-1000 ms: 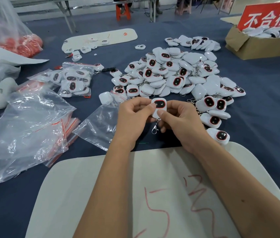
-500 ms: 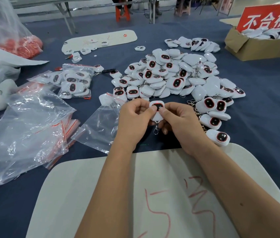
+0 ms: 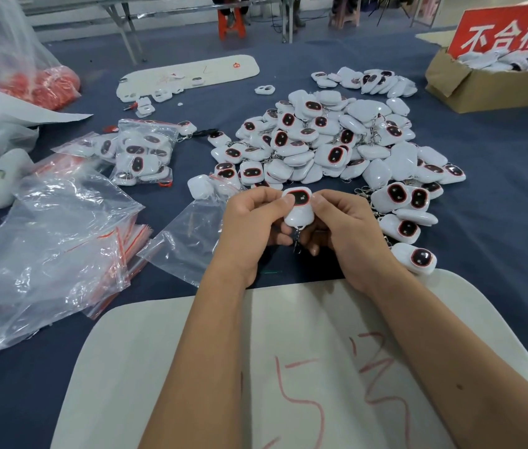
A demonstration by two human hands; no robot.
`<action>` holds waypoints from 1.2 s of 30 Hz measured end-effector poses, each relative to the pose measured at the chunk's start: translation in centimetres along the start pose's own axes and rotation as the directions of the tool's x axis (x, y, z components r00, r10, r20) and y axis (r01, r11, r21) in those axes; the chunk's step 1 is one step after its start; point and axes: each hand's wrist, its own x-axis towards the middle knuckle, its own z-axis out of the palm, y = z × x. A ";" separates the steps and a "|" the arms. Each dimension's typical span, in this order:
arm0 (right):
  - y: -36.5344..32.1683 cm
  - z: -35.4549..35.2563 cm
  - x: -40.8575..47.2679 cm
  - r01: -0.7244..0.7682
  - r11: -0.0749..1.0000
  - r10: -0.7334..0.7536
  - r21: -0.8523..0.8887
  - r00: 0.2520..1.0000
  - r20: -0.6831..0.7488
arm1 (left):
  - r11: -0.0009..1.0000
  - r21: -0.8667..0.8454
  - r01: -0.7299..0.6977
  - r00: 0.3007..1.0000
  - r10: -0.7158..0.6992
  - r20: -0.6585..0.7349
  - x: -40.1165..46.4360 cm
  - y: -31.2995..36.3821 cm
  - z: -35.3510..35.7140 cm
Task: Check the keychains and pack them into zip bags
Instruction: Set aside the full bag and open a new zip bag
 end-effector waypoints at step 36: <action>0.5 0.1 -0.1 0.055 0.978 -0.084 -0.203 0.987 -0.135 | 0.811 0.567 0.147 0.752 0.281 -0.596 0.5 -0.4 -2.7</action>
